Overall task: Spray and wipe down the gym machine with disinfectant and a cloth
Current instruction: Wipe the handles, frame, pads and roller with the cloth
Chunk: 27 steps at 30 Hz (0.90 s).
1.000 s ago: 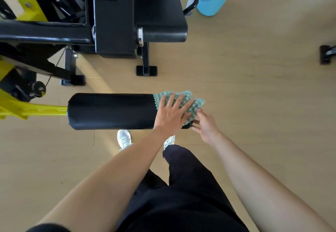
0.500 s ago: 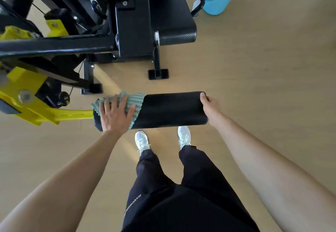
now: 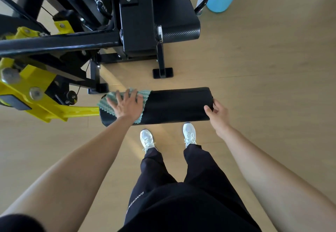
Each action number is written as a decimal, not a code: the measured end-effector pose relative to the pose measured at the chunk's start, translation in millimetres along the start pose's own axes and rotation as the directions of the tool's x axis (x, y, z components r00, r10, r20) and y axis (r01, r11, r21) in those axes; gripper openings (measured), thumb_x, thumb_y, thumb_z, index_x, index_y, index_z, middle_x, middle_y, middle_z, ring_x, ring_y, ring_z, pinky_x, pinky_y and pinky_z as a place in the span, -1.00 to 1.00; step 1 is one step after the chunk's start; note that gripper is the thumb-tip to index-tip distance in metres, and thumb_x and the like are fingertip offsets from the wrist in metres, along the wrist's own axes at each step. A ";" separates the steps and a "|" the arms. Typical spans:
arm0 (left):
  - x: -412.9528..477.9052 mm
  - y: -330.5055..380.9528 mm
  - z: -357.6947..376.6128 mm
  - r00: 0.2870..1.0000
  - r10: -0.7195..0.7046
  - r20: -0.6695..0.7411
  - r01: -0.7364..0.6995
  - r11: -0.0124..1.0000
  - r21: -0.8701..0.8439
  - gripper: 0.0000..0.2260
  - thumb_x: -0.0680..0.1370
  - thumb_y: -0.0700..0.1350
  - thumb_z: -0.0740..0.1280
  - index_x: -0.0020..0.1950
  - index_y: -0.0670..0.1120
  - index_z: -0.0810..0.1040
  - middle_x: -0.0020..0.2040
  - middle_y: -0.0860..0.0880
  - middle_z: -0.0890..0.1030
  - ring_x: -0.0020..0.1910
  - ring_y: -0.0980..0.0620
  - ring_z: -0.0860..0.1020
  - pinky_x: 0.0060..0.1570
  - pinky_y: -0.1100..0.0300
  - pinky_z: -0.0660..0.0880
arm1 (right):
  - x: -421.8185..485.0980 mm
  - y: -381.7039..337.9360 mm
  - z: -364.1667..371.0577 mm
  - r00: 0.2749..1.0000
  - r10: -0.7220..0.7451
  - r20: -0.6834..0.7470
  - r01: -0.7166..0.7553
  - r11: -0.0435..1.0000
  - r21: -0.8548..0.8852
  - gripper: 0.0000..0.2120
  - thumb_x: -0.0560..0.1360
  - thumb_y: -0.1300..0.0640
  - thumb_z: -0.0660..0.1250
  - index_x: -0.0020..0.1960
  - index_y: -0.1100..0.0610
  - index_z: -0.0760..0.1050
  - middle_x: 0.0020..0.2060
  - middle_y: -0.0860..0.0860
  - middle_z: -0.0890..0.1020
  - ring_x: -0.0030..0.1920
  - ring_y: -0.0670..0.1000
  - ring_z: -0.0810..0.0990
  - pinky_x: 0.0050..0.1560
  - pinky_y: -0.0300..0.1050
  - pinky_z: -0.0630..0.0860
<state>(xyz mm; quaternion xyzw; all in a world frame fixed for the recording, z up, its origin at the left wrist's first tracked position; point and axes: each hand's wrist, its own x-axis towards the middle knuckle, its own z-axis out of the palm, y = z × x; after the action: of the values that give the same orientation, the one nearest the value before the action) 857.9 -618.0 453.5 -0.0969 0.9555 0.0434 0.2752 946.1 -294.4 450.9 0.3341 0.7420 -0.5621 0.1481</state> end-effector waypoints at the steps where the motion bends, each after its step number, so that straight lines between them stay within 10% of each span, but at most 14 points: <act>1: -2.5 12.3 0.4 0.999 0.041 0.005 -0.041 0.999 0.010 -0.49 0.69 0.19 -0.16 0.62 0.18 0.21 0.65 0.01 0.24 0.66 -0.20 0.05 0.52 -0.43 -0.25 | -4.6 5.8 0.2 1.000 -0.006 -0.019 0.006 1.000 -0.006 -0.61 0.59 0.24 0.36 0.38 -0.04 0.55 0.14 -0.16 0.69 0.07 -0.11 0.68 0.10 -0.28 0.53; 9: -40.5 138.2 25.9 0.906 0.422 0.022 -0.422 0.901 0.102 -0.50 0.71 0.17 -0.16 0.67 0.15 0.06 0.65 -0.01 0.23 0.62 -0.20 0.19 0.55 -0.40 -0.05 | -17.0 21.1 -9.5 0.994 0.112 -0.006 -0.112 0.993 0.041 -0.54 0.60 0.42 0.31 0.46 0.16 0.49 0.20 0.08 0.64 0.19 0.00 0.62 0.21 -0.19 0.48; 13: -56.6 192.7 42.4 0.759 0.646 0.087 -0.651 0.744 0.152 -0.49 0.73 0.18 -0.10 0.68 0.22 -0.10 0.71 -0.01 0.00 0.65 -0.26 0.05 0.55 -0.41 -0.09 | -10.5 29.6 -26.4 0.990 0.117 0.079 -0.111 0.991 -0.073 -0.78 0.56 0.39 0.29 0.17 0.27 0.57 0.07 0.19 0.69 0.14 0.16 0.66 0.18 -0.09 0.45; 16: -48.8 194.0 44.3 0.681 0.726 0.096 -0.728 0.656 0.201 -0.51 0.72 0.21 -0.12 0.67 0.24 -0.06 0.71 0.00 -0.02 0.66 -0.25 0.05 0.56 -0.35 -0.02 | -13.5 22.4 -31.3 0.984 0.110 0.143 -0.100 0.992 -0.079 -0.73 0.61 0.41 0.27 0.21 0.15 0.56 0.14 0.03 0.68 0.15 -0.09 0.63 0.29 -0.12 0.49; 27: -30.9 43.4 22.3 0.903 0.423 -0.081 -0.410 0.902 0.134 -0.48 0.71 0.23 -0.20 0.64 0.13 0.13 0.60 -0.05 0.33 0.58 -0.22 0.25 0.58 -0.23 0.11 | -13.0 4.5 -6.0 0.978 0.166 -0.126 -0.168 0.986 -0.006 -0.78 0.60 0.26 0.29 0.21 0.19 0.61 0.06 0.05 0.66 0.13 0.06 0.62 0.08 -0.14 0.43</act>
<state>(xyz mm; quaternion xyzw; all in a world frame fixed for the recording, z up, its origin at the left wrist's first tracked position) 886.0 -567.5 452.5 0.1234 0.9684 0.0413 0.2126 959.5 -292.5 457.3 0.4285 0.7239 -0.5193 0.1505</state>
